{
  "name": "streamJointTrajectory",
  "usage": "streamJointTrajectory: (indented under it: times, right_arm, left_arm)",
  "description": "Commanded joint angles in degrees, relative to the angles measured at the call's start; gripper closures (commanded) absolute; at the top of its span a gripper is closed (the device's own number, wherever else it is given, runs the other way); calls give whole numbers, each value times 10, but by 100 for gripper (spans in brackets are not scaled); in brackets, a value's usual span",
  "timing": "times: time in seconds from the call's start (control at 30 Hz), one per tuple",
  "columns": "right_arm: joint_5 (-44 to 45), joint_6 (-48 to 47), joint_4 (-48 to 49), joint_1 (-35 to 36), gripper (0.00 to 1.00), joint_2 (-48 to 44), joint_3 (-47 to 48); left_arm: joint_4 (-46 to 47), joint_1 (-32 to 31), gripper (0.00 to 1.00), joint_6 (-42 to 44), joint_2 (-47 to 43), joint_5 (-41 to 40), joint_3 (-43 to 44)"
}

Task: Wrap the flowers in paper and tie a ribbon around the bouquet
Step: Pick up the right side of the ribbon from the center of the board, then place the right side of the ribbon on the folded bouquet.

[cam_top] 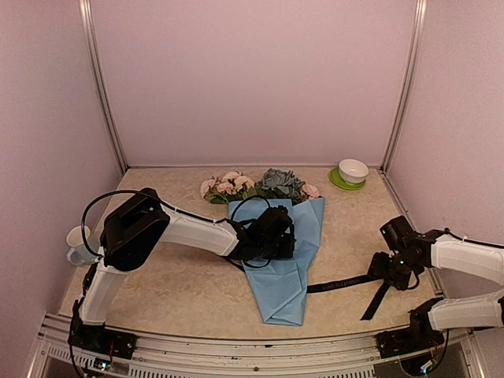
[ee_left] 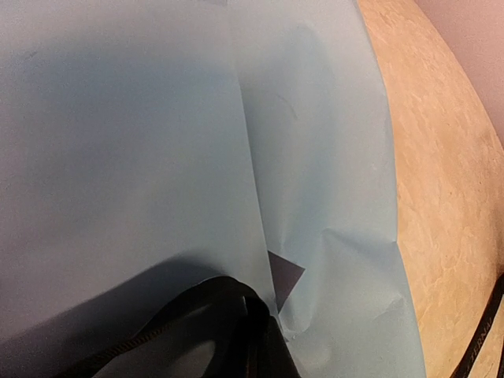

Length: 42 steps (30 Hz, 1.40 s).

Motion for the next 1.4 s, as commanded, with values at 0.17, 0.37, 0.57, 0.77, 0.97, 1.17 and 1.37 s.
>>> streamJointTrajectory:
  times: [0.17, 0.37, 0.57, 0.77, 0.97, 1.17, 1.37]
  right_arm:
    - [-41, -21, 62, -6, 77, -26, -30]
    - [-43, -99, 67, -48, 100, -34, 15]
    - [12, -191, 6, -94, 100, -37, 196]
    - [10, -255, -28, -97, 100, -10, 410]
    - [-115, -293, 9, -77, 100, 14, 484]
    - [-177, -334, 92, 95, 100, 75, 518]
    - [-367, -315, 260, 137, 100, 61, 451]
  left_arm:
    - [-23, -1, 100, 15, 27, 17, -1]
    - [-24, 4, 100, 15, 21, 13, -8]
    - [-35, 6, 100, 20, 19, 6, -9]
    - [-38, 7, 100, 25, 15, -3, -12]
    - [-34, 8, 100, 23, 18, 0, -11]
    - [-25, 14, 100, 21, 16, 18, -13]
    - [-18, 16, 100, 29, 11, 18, -16]
